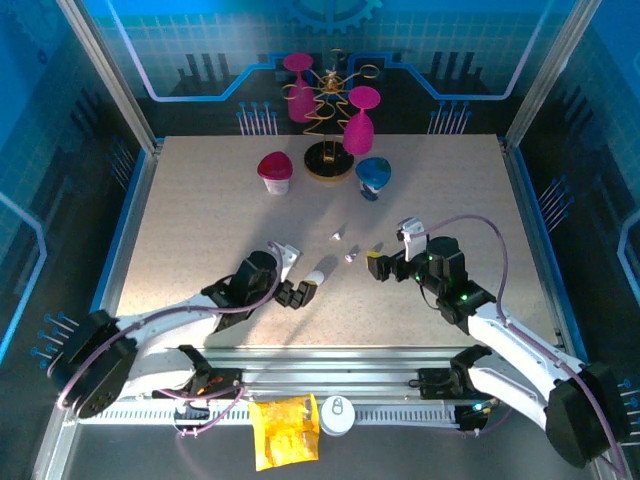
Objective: Insert wireless bluetooth earbuds into charging case
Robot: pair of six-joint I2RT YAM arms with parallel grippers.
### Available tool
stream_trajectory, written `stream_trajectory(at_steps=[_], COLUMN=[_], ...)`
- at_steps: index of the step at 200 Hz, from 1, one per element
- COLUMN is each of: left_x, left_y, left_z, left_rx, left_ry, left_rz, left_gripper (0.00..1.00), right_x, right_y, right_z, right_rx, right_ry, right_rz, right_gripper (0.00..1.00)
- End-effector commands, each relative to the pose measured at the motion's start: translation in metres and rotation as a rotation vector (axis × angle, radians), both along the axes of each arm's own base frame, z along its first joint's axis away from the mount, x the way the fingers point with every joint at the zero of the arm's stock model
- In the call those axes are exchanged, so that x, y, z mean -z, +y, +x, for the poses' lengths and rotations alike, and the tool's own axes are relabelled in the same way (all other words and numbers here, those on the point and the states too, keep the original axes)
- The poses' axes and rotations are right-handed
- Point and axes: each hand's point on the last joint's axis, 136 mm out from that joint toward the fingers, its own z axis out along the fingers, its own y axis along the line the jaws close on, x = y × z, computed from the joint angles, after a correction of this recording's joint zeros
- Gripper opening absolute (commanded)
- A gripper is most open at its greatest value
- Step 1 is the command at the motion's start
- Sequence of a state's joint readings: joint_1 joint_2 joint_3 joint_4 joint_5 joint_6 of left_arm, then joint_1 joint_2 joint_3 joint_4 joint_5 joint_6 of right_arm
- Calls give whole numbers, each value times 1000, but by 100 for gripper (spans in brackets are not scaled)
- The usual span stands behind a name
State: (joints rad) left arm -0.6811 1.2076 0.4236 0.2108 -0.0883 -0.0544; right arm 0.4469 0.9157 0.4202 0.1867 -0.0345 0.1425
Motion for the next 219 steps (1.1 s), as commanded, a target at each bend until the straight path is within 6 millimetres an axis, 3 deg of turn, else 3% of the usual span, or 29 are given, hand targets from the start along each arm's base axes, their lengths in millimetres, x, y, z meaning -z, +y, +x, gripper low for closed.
stream_trajectory(at_steps=[1,52,130,174,219], left_x=[-4,23,51,54,45], left_y=[-24,-40,-42,-46,-47], left_z=[4,10,13,11,7], left_rx=[58,82,92,111,139], left_ry=[0,38,66,78,61], left_rz=[-51,-41,-2,-10,-18], left_gripper=[95,86,69,46,42], right_x=[10,15,19,18,16], right_y=[1,-2,-6,-8,-11], right_z=[-7,-8,-10,-10,-11], right_rx=[3,16,29,43,68], right_ry=[36,57,67,74,104], right_rz=[1,1,-16,-12,-6], right_gripper=[100,100,100,100,100])
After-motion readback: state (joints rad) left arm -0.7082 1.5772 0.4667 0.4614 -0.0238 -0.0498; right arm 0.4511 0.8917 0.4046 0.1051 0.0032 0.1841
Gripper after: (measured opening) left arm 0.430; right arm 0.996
